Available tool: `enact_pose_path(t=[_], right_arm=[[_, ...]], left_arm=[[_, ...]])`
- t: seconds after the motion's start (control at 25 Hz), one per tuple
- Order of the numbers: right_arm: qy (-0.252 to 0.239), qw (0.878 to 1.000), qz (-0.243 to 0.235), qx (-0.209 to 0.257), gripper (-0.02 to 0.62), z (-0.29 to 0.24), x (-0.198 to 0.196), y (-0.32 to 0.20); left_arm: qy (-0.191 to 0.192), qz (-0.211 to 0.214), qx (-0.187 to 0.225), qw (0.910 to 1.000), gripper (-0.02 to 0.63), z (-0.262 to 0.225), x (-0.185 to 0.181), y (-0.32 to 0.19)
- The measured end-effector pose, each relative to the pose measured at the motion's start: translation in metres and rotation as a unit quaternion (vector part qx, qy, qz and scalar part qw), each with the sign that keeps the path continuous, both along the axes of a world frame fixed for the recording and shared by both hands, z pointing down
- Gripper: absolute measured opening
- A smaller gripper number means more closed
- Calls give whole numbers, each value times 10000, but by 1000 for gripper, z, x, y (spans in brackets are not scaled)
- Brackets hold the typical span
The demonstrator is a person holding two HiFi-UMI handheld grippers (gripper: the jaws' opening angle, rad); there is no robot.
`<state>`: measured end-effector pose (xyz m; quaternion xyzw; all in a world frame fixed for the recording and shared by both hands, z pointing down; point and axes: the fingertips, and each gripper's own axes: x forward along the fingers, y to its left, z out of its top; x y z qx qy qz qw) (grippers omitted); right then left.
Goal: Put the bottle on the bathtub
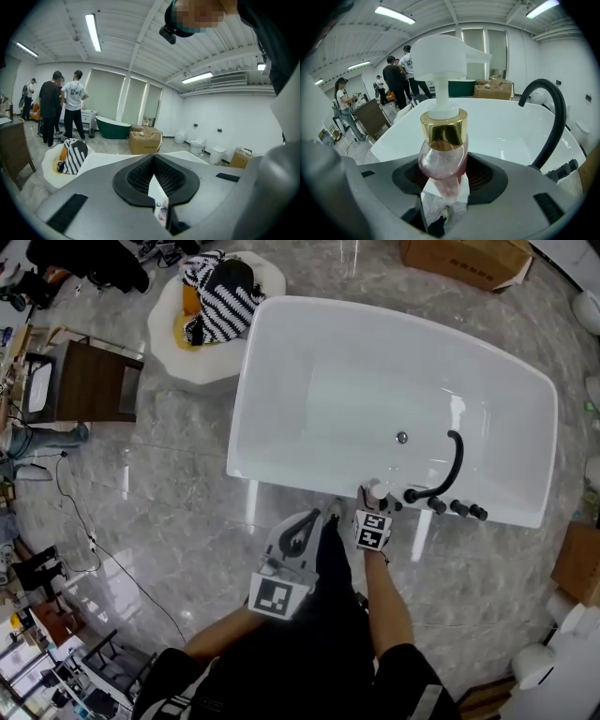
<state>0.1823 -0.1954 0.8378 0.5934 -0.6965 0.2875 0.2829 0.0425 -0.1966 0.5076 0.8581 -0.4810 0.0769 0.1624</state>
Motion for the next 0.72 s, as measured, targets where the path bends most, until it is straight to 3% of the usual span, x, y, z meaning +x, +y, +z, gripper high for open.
enact_pose_path(t=[0.72], right_arm=[[-33,9999,76,-119,222,9,1,-7]], left_arm=[[-5,-15,-70,10000,15,5,-5,-10]])
